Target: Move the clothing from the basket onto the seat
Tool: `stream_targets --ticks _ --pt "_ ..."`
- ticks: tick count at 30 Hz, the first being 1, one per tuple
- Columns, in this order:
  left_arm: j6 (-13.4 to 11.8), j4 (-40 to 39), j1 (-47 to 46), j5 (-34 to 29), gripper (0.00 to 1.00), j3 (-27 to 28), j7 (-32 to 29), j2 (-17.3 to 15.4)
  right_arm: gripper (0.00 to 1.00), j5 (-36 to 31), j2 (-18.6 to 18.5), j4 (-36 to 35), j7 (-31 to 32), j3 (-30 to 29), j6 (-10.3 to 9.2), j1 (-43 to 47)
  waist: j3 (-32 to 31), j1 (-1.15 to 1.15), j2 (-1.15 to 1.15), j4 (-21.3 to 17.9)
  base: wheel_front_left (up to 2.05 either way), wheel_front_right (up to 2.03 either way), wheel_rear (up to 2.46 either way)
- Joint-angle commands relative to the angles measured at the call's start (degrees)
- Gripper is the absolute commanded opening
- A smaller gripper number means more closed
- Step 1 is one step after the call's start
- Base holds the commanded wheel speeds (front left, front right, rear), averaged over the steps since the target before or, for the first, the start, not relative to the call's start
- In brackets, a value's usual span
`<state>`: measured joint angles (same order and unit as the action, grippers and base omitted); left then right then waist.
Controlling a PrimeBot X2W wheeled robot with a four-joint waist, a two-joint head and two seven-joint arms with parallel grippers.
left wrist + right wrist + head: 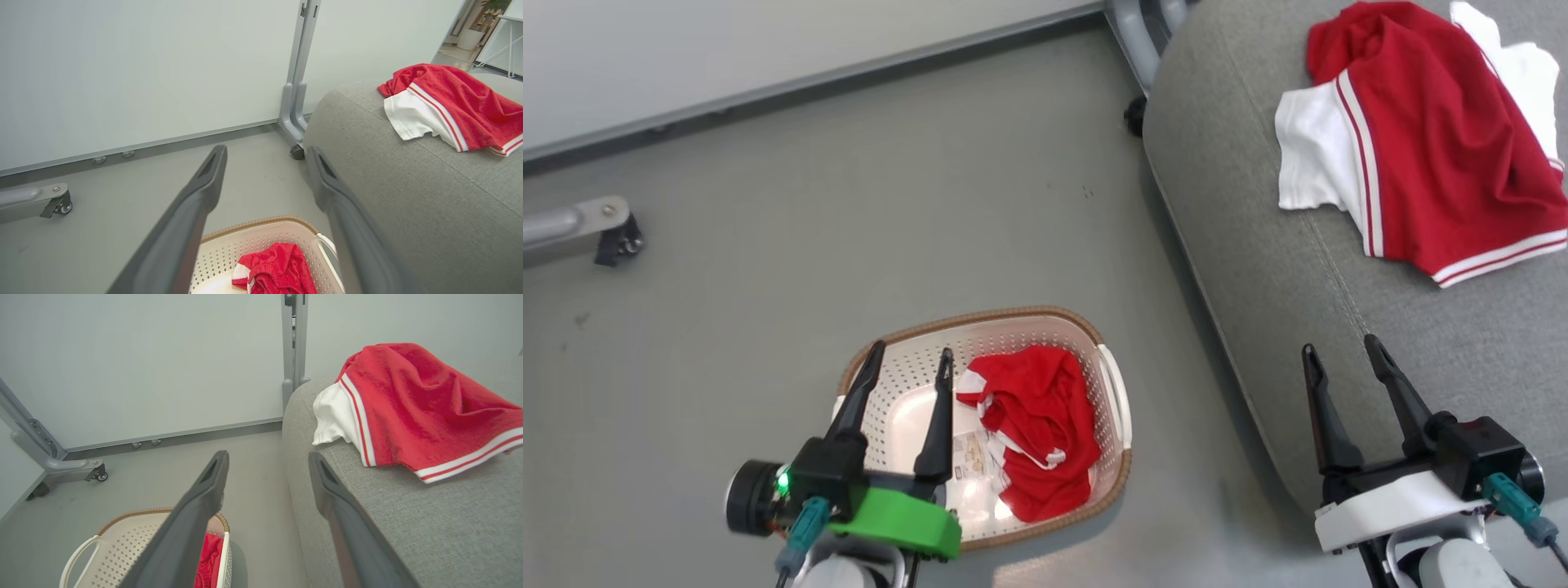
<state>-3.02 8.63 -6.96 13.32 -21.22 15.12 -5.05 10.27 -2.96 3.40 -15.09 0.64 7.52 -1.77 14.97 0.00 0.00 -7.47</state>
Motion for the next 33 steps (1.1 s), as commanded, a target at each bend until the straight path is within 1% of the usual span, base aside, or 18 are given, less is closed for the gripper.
stream_targets --ticks 1,5,11,15,19,26,33 --pt "0.3 -0.4 2.6 -0.6 1.00 1.8 0.0 0.6 1.00 -0.3 -0.5 -0.2 -0.1 0.8 -0.06 1.6 -9.0 0.00 0.00 8.3 0.00 0.00 0.00" --pt "0.8 -1.9 7.1 -1.8 1.00 7.0 0.0 1.4 1.00 -0.7 -0.5 -0.4 -0.1 3.0 -0.06 3.0 -12.4 0.00 0.00 9.6 0.00 0.00 0.00" --pt "1.5 -5.7 12.1 -3.8 1.00 11.0 0.0 2.0 1.00 0.3 -0.1 -0.7 -0.1 3.2 -0.06 5.2 -16.2 0.00 0.00 10.4 0.00 0.00 0.00" --pt "2.3 -7.6 14.7 -5.1 1.00 11.5 0.0 2.1 1.00 -0.3 -0.1 -0.9 -0.1 3.6 -0.06 6.6 -18.0 0.00 0.00 10.4 0.00 0.00 0.00" --pt "2.4 -8.9 17.1 -6.5 1.00 11.4 0.0 2.1 1.00 -0.7 -0.1 -1.1 -0.1 3.6 -0.06 8.0 -19.4 0.00 0.00 9.8 0.00 0.00 0.00" --pt "2.2 -10.1 20.2 -6.2 1.00 11.7 0.0 2.2 1.00 -0.1 0.0 -1.3 -0.1 4.0 -0.06 10.4 -20.6 0.00 0.00 8.6 0.00 0.00 0.00" --pt "2.4 -9.0 21.4 -6.0 1.00 11.9 0.0 2.1 1.00 -0.2 0.0 -1.2 -0.1 4.1 -0.06 11.6 -21.0 0.00 0.00 8.0 0.00 0.00 0.00"
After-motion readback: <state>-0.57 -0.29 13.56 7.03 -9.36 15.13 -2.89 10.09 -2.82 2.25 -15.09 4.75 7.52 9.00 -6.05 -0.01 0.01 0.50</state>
